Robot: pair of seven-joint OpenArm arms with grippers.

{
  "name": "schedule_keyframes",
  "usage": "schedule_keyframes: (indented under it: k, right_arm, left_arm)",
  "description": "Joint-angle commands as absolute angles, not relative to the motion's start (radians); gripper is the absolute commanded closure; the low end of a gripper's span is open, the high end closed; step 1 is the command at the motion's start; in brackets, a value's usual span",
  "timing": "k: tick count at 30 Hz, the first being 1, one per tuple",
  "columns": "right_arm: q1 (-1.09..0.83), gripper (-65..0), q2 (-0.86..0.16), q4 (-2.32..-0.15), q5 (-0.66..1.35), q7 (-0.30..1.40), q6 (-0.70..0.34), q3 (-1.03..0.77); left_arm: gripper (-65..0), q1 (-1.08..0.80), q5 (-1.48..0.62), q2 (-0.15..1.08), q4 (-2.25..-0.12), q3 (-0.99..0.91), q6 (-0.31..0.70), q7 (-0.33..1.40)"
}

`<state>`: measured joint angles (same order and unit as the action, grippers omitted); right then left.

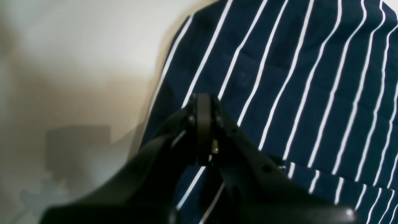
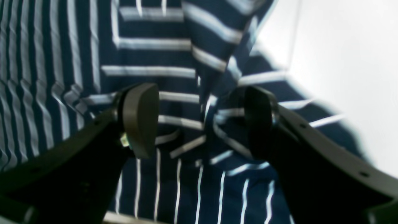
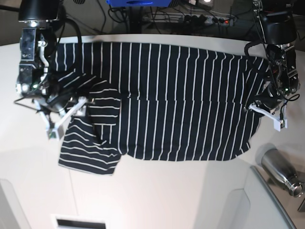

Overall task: Layout the t-shirt on the table in an organized manner, then fold the t-shirt properly
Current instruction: 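Fold the grasped shirt side with the right gripper toward the shirt's middle, then move the left gripper along the shirt edge and grasp the hem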

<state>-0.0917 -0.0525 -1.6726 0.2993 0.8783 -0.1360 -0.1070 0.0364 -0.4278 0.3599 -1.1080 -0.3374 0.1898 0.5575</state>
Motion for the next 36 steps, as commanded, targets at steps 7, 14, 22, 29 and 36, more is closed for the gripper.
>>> schedule_keyframes:
  k: [7, 14, 22, 29, 36]
  right_arm:
    - [0.183, -40.5, -0.07, -1.451, 0.302, 0.966, -0.136, -0.205]
    - [0.332, -40.4, -0.088, -1.133, 0.3, 0.895, -0.136, -0.203]
    - [0.36, -40.2, -0.105, -0.992, 0.297, 0.794, -0.136, -0.202]
    - [0.36, -12.9, -0.108, -0.99, 0.3, 0.785, -0.136, -0.209]
    - [0.358, -4.7, -0.104, -0.99, 0.3, 0.788, -0.136, -0.211]
  left_arm:
    - [0.0, 0.038, -0.438, 0.381, -1.124, -0.348, 0.193, 0.538]
    - [0.0, 0.038, -0.438, 0.398, -1.124, -0.348, 0.193, 0.538]
    - [0.0, 0.038, -0.44, 0.446, -1.122, -0.349, 0.193, 0.538]
    - [0.0, 0.048, -0.44, 0.469, -1.113, -0.351, 0.193, 0.538]
    - [0.0, 0.108, -0.446, 0.509, -1.013, -0.383, 0.193, 0.538]
